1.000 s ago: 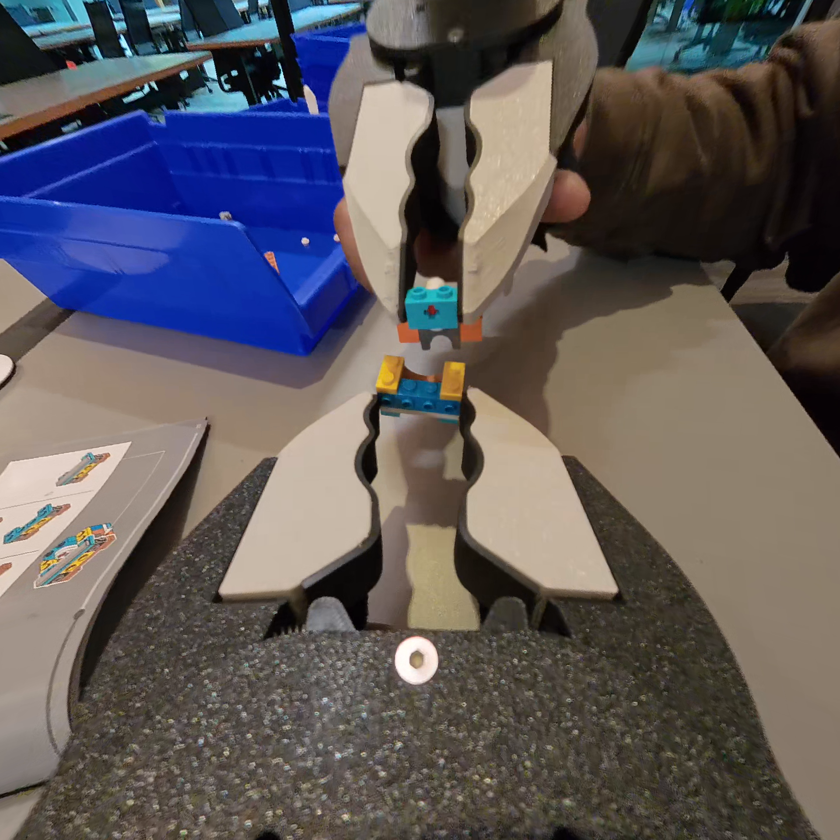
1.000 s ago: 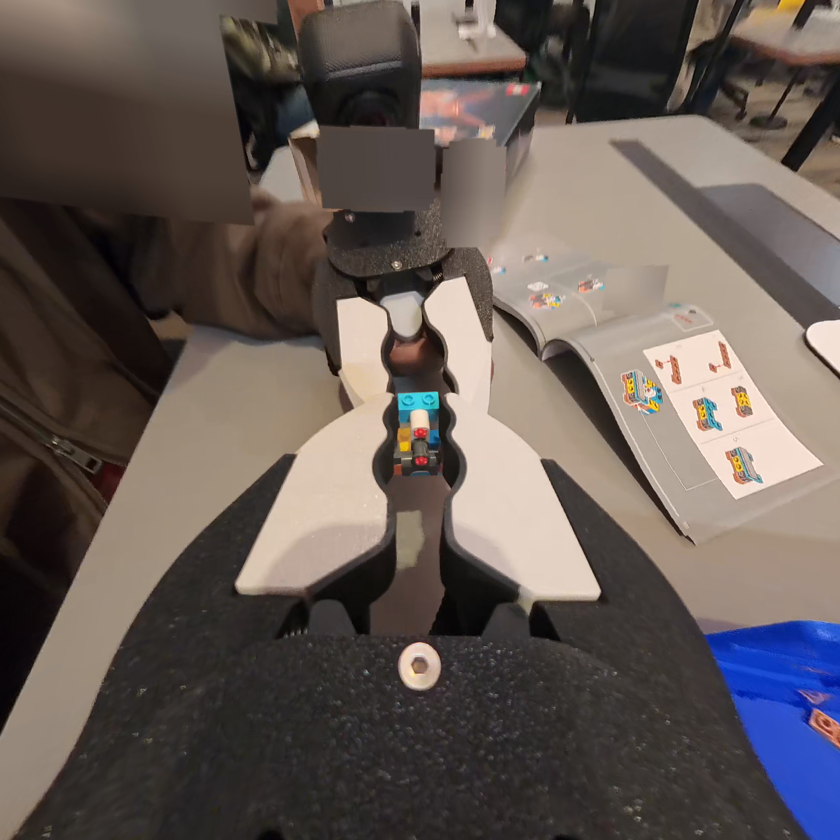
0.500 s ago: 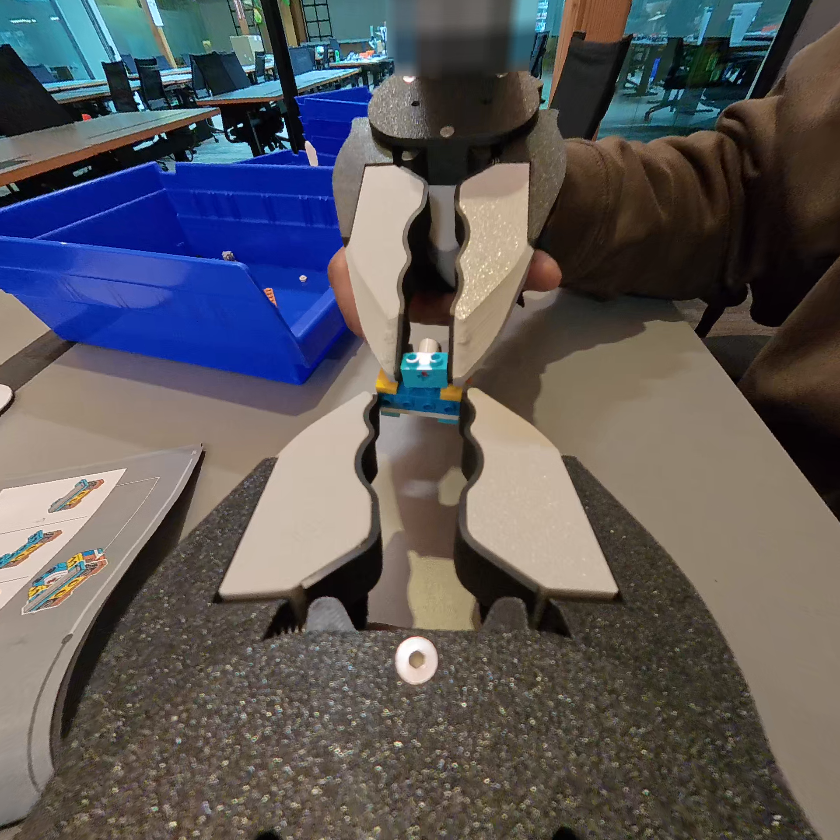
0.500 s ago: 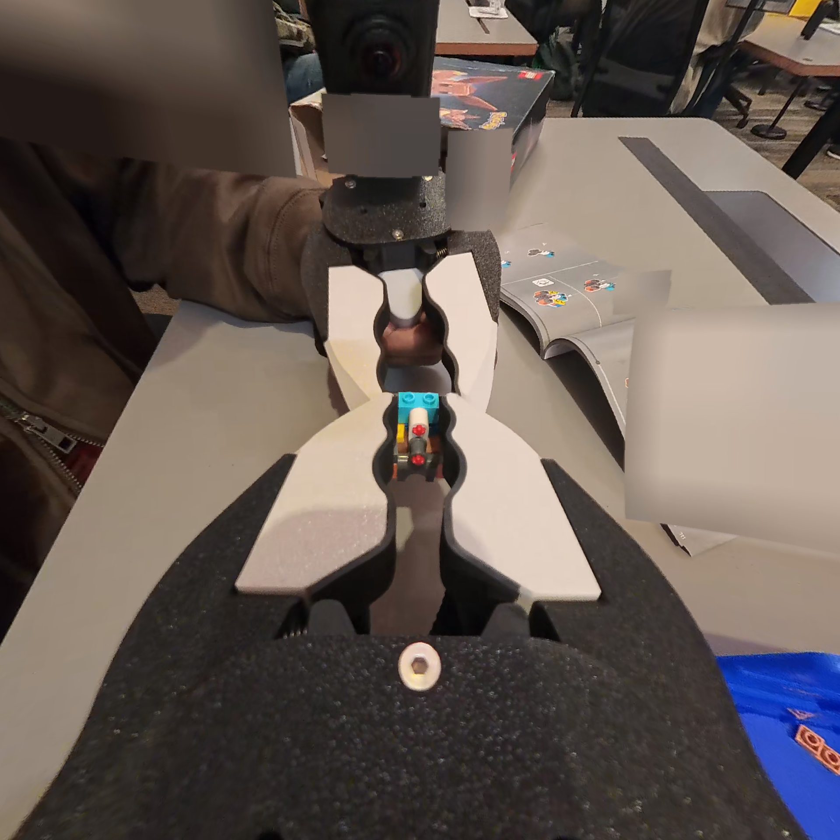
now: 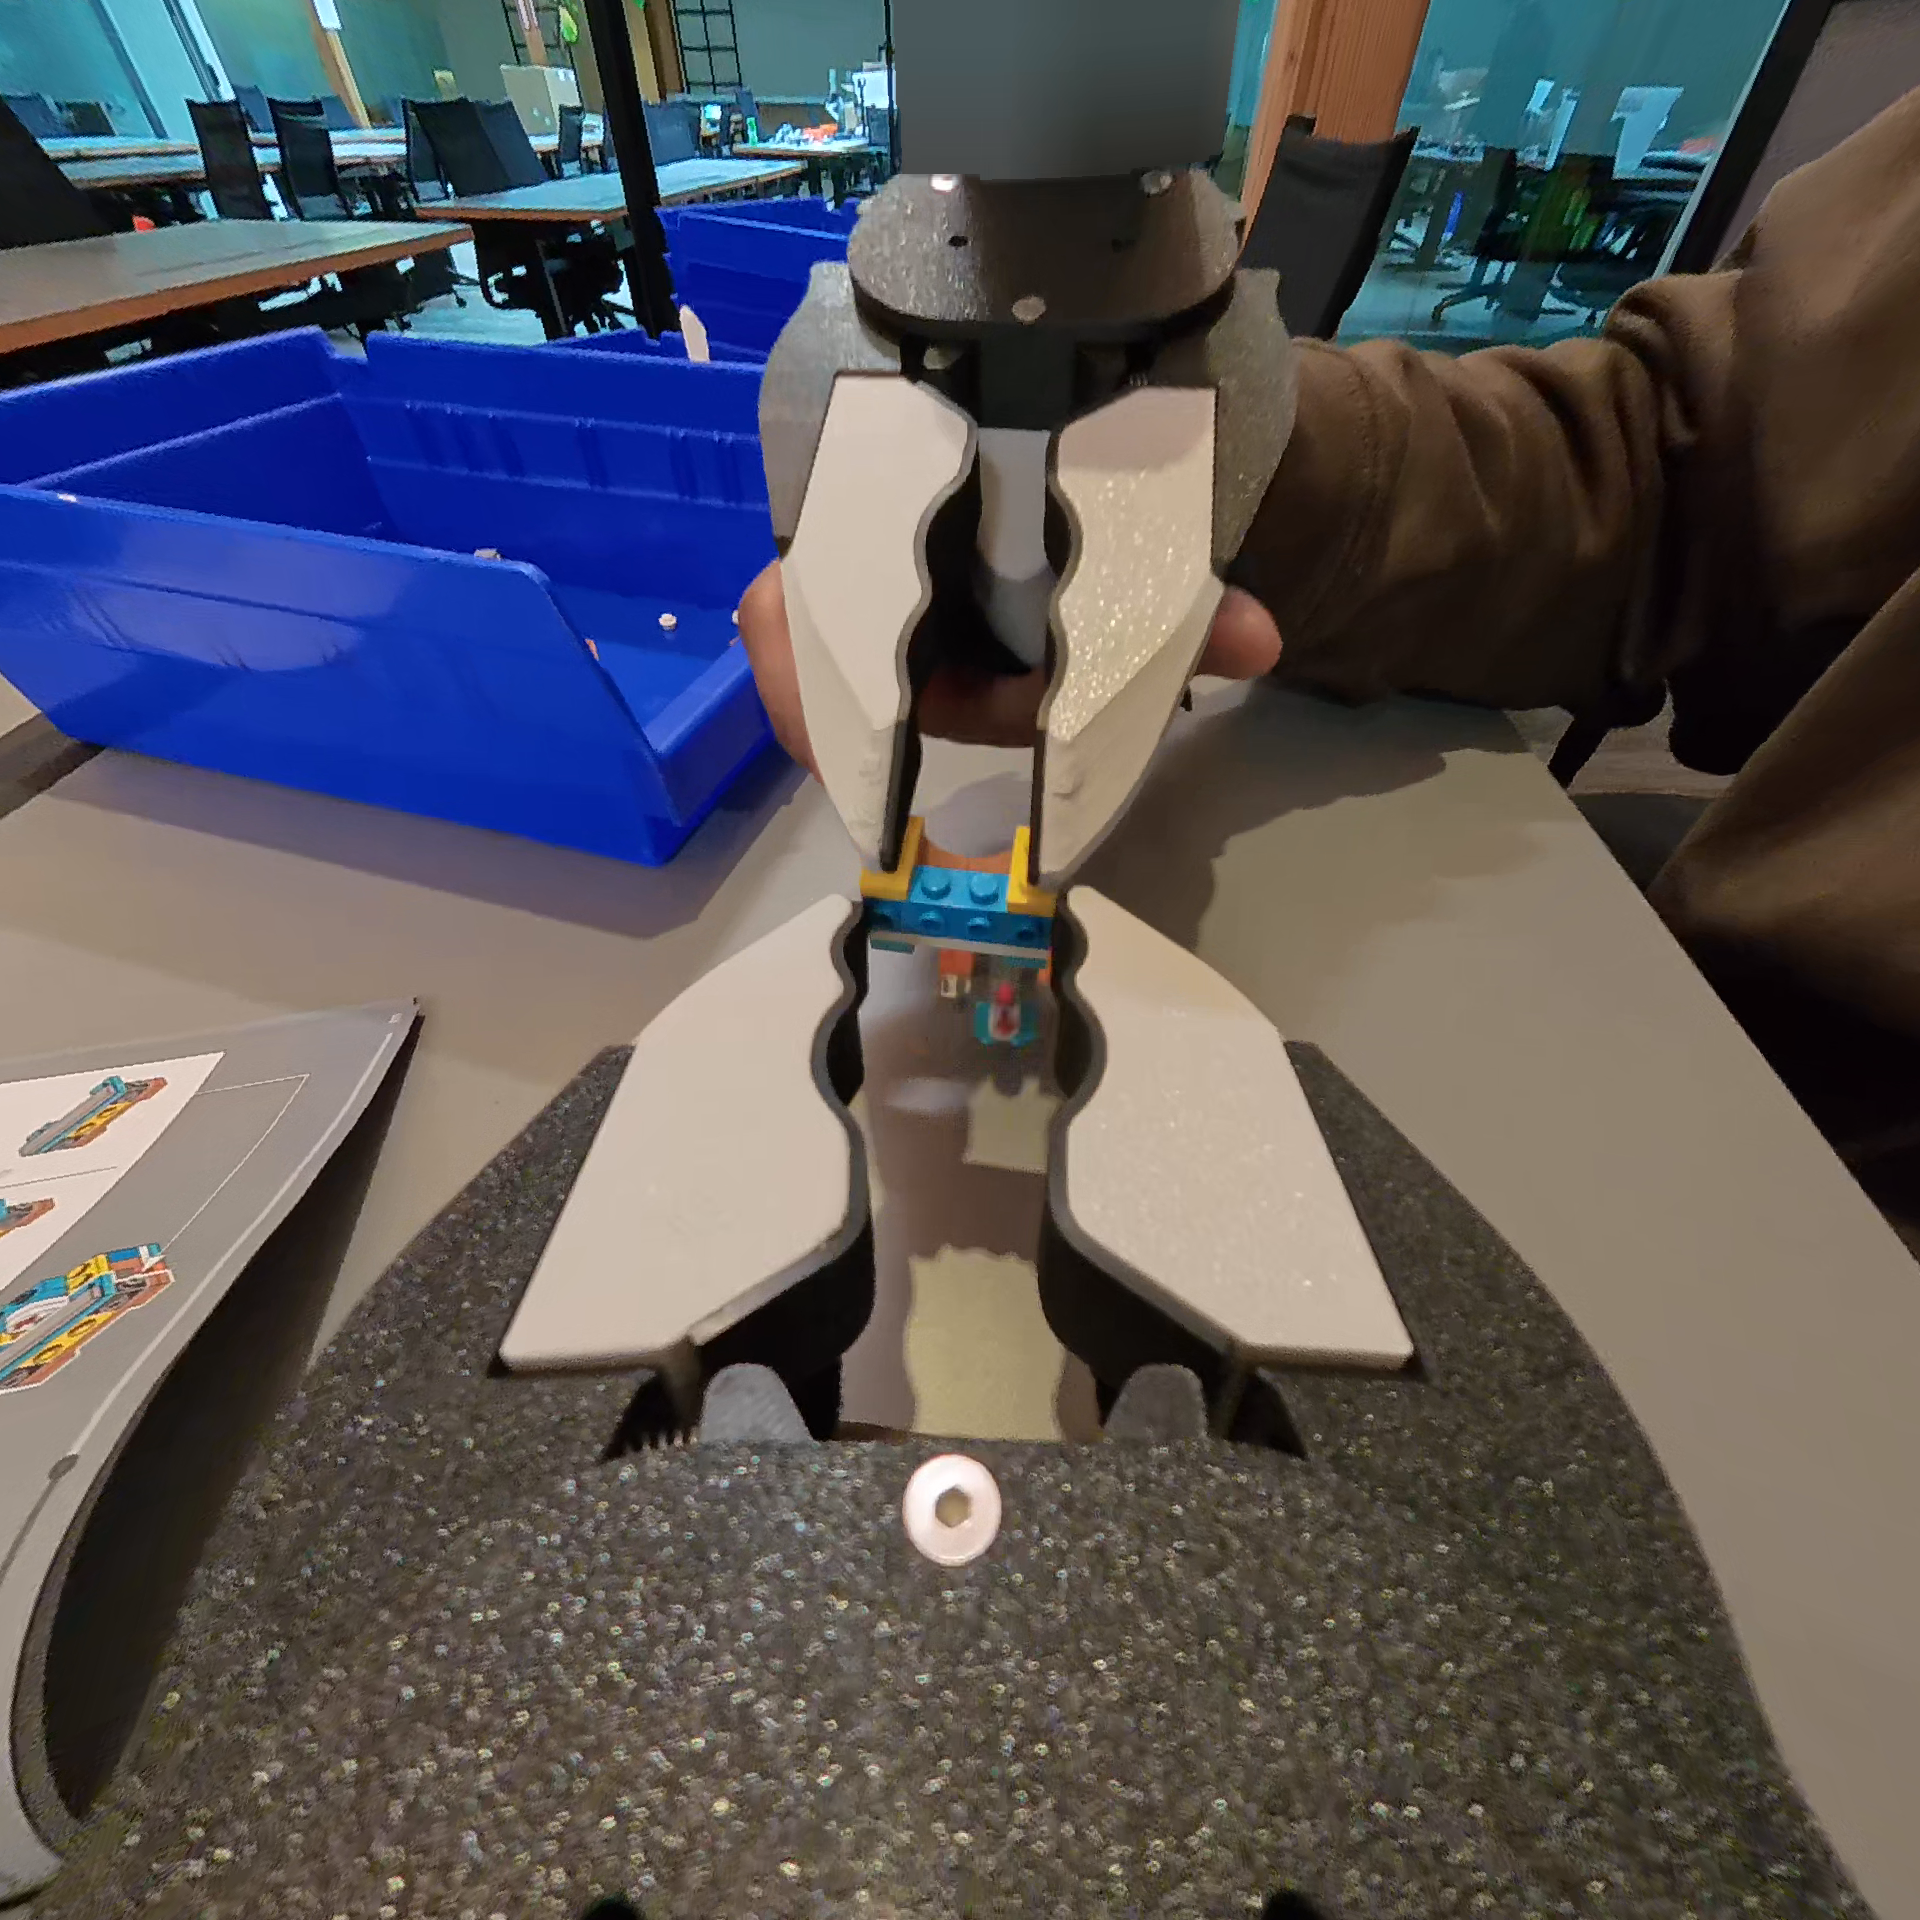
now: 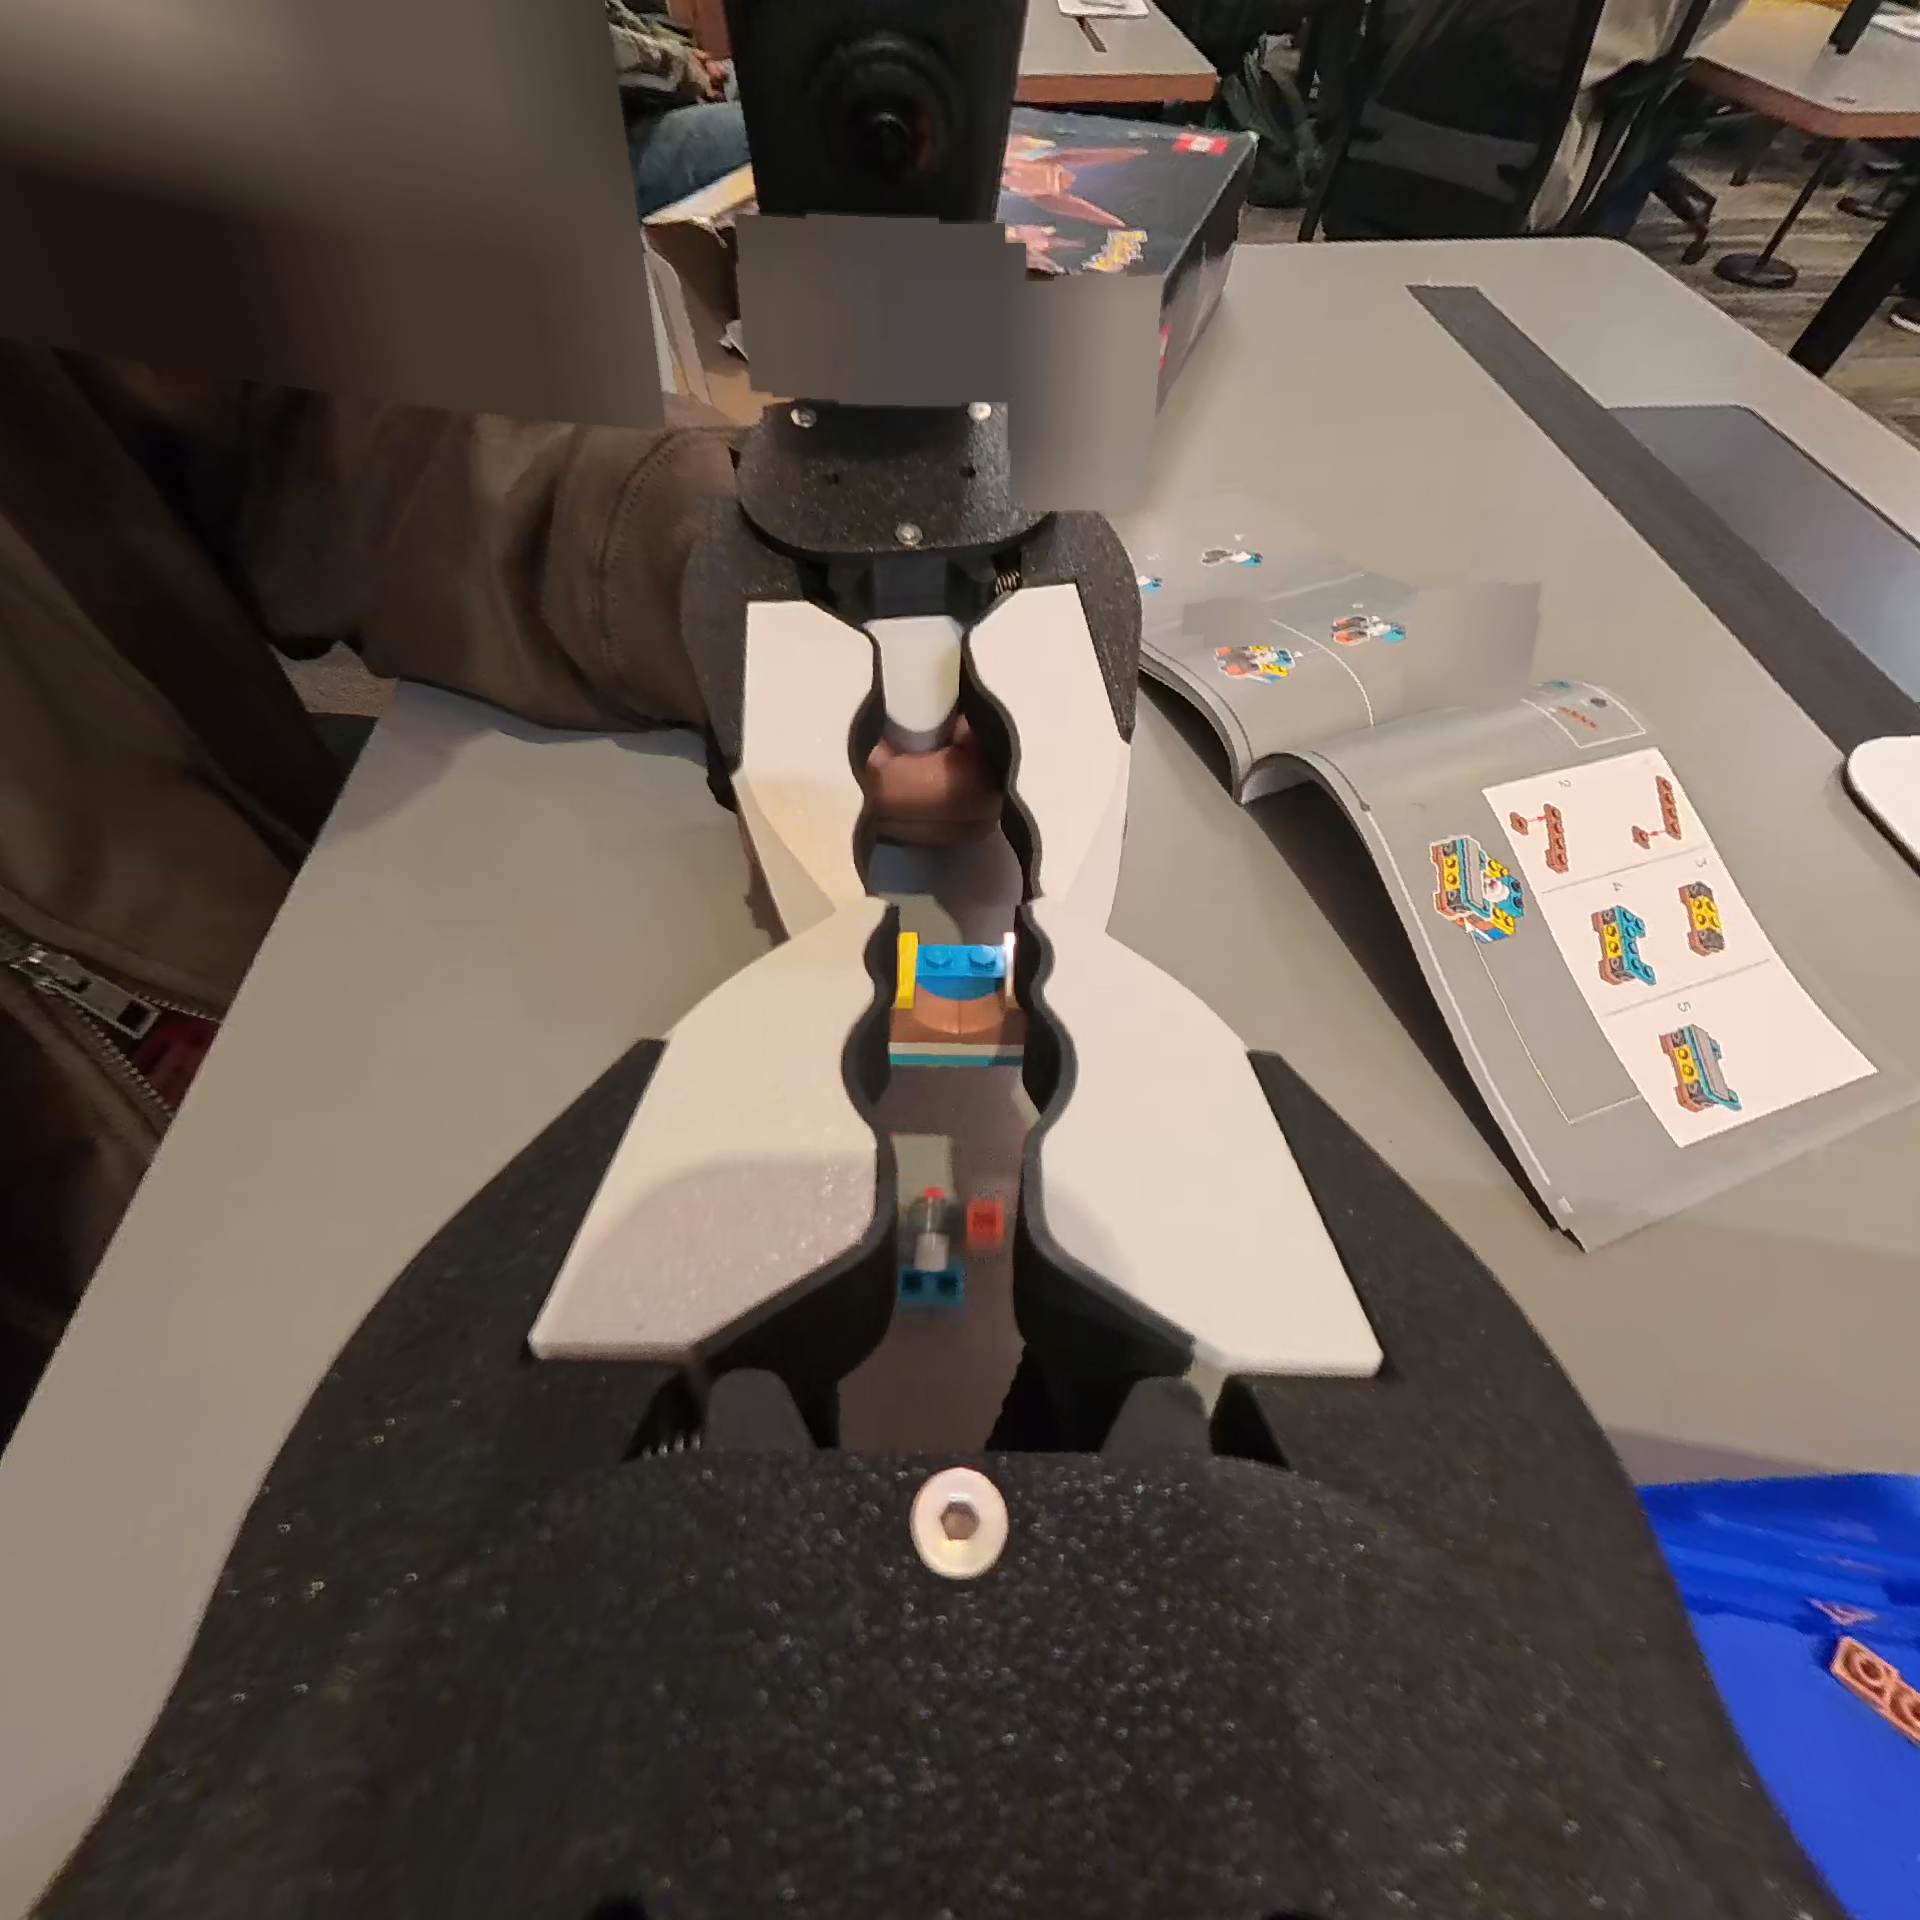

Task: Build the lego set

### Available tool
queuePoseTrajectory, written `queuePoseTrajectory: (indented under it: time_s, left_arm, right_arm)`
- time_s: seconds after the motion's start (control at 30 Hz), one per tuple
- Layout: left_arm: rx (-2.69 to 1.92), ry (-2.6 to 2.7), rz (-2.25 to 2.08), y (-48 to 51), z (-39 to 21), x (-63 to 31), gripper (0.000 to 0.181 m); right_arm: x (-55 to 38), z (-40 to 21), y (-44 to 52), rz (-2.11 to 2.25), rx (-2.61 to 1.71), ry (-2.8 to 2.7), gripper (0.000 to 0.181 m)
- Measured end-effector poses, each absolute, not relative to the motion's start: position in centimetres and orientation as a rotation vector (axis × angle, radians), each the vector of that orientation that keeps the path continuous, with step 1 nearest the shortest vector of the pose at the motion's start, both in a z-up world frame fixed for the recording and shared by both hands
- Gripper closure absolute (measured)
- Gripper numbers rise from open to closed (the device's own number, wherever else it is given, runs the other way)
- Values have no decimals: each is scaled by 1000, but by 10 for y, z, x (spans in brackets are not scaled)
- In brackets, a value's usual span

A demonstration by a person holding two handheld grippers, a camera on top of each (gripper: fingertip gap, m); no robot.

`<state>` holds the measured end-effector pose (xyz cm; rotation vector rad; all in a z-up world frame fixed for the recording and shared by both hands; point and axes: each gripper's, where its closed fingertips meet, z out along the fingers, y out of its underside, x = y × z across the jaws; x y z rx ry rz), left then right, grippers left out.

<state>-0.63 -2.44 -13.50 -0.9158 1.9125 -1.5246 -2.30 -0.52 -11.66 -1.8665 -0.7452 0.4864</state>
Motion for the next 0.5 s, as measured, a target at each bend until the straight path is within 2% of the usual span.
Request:
queuePoseTrajectory:
  time_s: [0.23, 0.37, 0.5]
  left_arm:
    - [-976, 2053, -1384, -24, -160, -6, 147]
    - [-1002, 2167, -1280, -28, -176, -10, 147]
    - [-1027, 2267, -1191, -31, -191, -15, 147]
  right_arm:
    - [4, -120, -22, 416, -1900, -648, 160]
    - [28, -151, -52, 359, -2014, -637, 160]
    - [14, -174, -62, 310, -2083, -790, 160]
